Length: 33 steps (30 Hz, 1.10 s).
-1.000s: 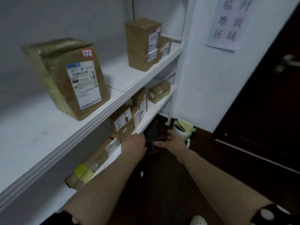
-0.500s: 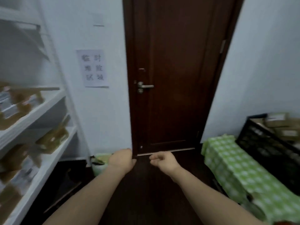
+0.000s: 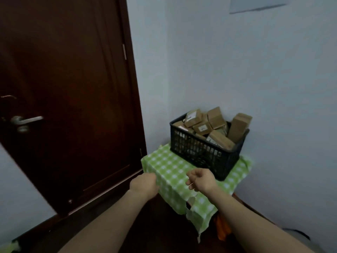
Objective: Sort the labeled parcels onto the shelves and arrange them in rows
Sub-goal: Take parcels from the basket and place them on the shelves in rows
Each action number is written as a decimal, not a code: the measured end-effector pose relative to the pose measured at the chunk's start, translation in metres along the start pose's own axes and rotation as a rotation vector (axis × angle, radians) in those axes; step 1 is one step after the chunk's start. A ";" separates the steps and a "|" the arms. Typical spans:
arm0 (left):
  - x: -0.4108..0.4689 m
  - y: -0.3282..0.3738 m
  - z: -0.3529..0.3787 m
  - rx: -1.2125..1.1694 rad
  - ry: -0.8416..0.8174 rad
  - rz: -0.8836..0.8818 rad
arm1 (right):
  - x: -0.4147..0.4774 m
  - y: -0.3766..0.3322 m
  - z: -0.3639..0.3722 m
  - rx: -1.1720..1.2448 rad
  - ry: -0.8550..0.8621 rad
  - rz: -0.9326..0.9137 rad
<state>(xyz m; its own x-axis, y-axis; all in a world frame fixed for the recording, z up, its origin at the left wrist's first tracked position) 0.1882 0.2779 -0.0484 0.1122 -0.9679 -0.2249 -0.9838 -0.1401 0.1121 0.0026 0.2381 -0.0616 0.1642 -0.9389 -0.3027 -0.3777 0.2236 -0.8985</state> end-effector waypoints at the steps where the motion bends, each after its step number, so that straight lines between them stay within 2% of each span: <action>1: 0.015 0.008 0.001 0.001 -0.016 0.010 | 0.010 0.004 -0.011 0.011 0.020 0.019; 9: 0.187 0.045 -0.015 -0.107 0.011 0.084 | 0.140 0.000 -0.069 0.070 0.159 0.058; 15: 0.359 0.072 -0.044 -0.419 0.017 0.082 | 0.288 -0.031 -0.106 0.113 0.265 0.111; 19: 0.459 0.093 -0.051 -0.649 -0.054 0.040 | 0.361 -0.052 -0.127 0.159 0.290 0.148; 24: 0.568 0.125 -0.038 -0.880 -0.119 -0.116 | 0.415 -0.050 -0.160 0.210 0.310 0.214; 28: 0.612 0.150 -0.034 -0.848 -0.203 -0.187 | 0.443 -0.043 -0.189 0.195 0.326 0.239; 33: 0.638 0.153 -0.011 -0.796 -0.214 -0.245 | 0.468 -0.031 -0.202 0.194 0.260 0.246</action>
<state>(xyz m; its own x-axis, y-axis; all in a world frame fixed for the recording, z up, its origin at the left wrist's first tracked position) 0.1106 -0.3637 -0.1637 0.2007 -0.8423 -0.5003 -0.5351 -0.5220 0.6642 -0.0929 -0.2615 -0.1110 -0.1547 -0.8806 -0.4478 -0.1942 0.4715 -0.8602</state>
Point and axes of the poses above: each hand's wrist, its own x-axis towards the middle knuckle, its own z-axis out of the palm, y = z × x, the point moved 5 cm from there along x, towards the middle knuckle, and after that the axes turned 4 degrees about z, right-handed, at the moved point
